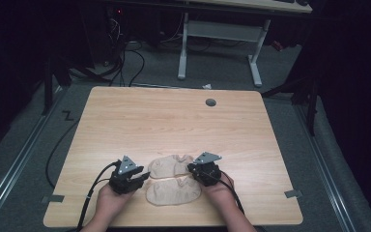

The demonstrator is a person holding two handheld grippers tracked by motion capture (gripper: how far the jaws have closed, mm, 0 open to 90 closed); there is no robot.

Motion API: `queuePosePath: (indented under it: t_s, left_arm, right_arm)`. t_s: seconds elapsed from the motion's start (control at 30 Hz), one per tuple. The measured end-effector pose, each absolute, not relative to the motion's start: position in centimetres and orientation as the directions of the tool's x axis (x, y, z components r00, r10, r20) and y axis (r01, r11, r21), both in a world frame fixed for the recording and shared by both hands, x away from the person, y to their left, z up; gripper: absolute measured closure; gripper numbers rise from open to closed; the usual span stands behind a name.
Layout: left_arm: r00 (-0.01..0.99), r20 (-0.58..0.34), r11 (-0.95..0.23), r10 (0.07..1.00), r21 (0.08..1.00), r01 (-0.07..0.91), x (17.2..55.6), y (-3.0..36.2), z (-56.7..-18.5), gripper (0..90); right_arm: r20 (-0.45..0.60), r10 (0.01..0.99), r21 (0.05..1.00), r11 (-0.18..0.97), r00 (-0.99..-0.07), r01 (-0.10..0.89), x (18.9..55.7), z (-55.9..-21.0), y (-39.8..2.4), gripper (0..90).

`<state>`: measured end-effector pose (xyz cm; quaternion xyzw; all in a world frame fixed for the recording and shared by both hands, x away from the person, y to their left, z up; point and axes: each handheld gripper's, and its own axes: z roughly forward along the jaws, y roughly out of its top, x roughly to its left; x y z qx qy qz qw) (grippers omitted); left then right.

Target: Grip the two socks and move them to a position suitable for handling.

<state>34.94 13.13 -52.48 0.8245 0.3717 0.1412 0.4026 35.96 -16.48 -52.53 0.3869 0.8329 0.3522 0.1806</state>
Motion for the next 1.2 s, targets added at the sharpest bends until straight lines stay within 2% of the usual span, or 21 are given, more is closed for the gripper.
queuePosePath:
  t_s: [0.2,0.33,0.43,0.83,1.03,1.2]
  left_arm:
    - [0.663,-0.103,-0.35,0.742,0.784,0.513,35.8,12.7,-52.3,59.3]
    - [0.644,-0.11,-0.34,0.757,0.775,0.533,36.6,12.0,-52.5,58.4]
    - [0.635,-0.092,-0.359,0.767,0.759,0.543,36.9,11.4,-52.8,58.4]
    - [0.631,-0.085,-0.37,0.771,0.747,0.553,37.0,11.2,-53.2,62.6]
    - [0.637,-0.079,-0.373,0.767,0.752,0.543,36.9,11.2,-53.2,66.8]
    - [0.646,-0.077,-0.379,0.759,0.755,0.535,36.7,11.1,-53.3,73.7]
  right_arm:
    - [-0.022,0.814,0.778,0.379,-0.581,0.501,36.2,-51.3,-17.9,78.8]
    - [-0.009,0.835,0.765,0.361,-0.551,0.534,36.7,-51.8,-18.1,69.2]
    - [-0.001,0.838,0.761,0.354,-0.545,0.543,37.1,-52.2,-18.1,67.7]
    - [0.006,0.832,0.739,0.371,-0.555,0.563,37.2,-52.8,-17.8,67.3]
    - [0.012,0.828,0.736,0.372,-0.56,0.565,37.4,-53.0,-17.8,69.0]
    - [0.011,0.823,0.736,0.378,-0.568,0.562,37.3,-53.1,-17.8,72.5]
